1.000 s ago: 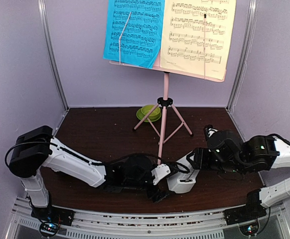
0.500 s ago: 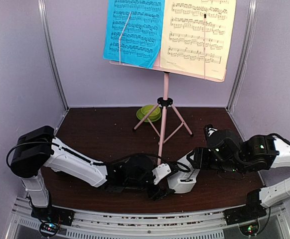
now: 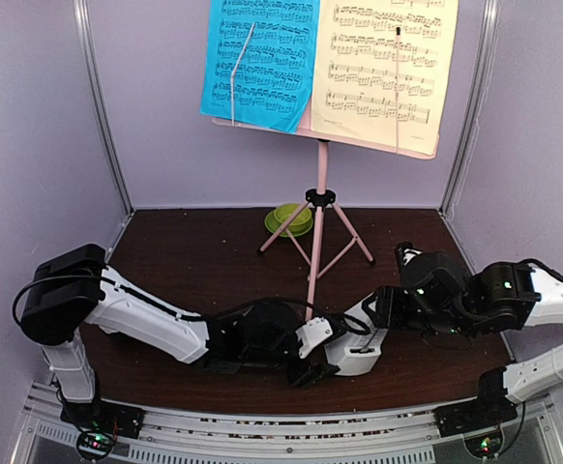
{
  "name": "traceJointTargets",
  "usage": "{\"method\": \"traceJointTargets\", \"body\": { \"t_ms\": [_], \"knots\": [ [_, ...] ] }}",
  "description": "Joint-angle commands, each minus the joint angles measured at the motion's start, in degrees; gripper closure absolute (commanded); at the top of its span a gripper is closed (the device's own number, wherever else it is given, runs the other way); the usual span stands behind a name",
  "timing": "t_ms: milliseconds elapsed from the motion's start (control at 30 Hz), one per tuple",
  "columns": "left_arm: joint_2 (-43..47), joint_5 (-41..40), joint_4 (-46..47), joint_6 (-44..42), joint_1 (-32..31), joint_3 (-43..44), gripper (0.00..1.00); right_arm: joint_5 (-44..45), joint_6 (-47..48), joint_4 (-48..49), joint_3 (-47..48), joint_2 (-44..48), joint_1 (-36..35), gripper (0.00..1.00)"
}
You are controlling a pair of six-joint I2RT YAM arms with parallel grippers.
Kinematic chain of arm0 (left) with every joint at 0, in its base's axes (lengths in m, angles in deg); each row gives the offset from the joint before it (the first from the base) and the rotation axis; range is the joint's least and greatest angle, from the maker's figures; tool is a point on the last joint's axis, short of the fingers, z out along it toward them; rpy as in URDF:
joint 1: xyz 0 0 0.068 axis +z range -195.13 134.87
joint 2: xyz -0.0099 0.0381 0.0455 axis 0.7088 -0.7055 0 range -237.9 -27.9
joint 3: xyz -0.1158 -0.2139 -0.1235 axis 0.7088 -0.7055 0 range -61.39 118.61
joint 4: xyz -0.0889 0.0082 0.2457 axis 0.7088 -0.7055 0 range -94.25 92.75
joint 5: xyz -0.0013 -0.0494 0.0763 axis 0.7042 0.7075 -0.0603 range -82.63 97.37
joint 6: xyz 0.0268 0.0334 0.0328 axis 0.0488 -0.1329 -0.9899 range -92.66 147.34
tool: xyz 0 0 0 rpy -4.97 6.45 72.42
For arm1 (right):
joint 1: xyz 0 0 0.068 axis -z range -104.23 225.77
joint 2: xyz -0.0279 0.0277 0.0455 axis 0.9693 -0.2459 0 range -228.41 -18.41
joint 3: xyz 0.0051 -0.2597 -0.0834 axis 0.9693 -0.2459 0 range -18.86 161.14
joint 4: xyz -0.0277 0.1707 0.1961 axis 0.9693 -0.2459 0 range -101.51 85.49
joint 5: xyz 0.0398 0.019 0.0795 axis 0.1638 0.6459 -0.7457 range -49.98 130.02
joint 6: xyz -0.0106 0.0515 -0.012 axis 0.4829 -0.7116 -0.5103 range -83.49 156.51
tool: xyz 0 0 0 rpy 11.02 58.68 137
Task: Set up the instrument practice props
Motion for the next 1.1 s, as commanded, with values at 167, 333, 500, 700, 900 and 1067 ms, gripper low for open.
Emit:
{"method": "traceJointTargets", "body": {
  "t_ms": [167, 333, 500, 700, 900, 1067],
  "knots": [
    [0.2, -1.5, 2.5, 0.7, 0.1, 0.0, 0.20, 2.4, -1.0, 4.2, 3.3, -0.9, 0.0, 1.00],
    [7.2, -5.5, 7.3, 0.4, 0.9, -6.5, 0.07, 4.7, -1.4, -0.6, 6.3, -5.2, -0.3, 1.00],
    [13.4, -8.8, 6.6, -1.4, 1.3, -9.2, 0.02, 7.8, -1.6, -2.4, 9.3, -11.4, -1.1, 0.81],
    [15.6, -9.6, 4.1, -1.2, 1.6, -7.3, 0.02, 8.6, -3.2, -5.6, 14.0, -18.2, -1.8, 0.40],
    [16.6, -8.8, 2.4, 0.5, 1.6, -5.8, 0.02, 5.0, -3.4, -1.5, 13.1, -18.0, -2.4, 0.13],
    [18.5, -9.1, -4.5, 2.0, 1.6, -1.5, 0.02, 3.7, -2.9, 0.9, 10.6, -11.1, -2.4, 0.00]
  ]
}}
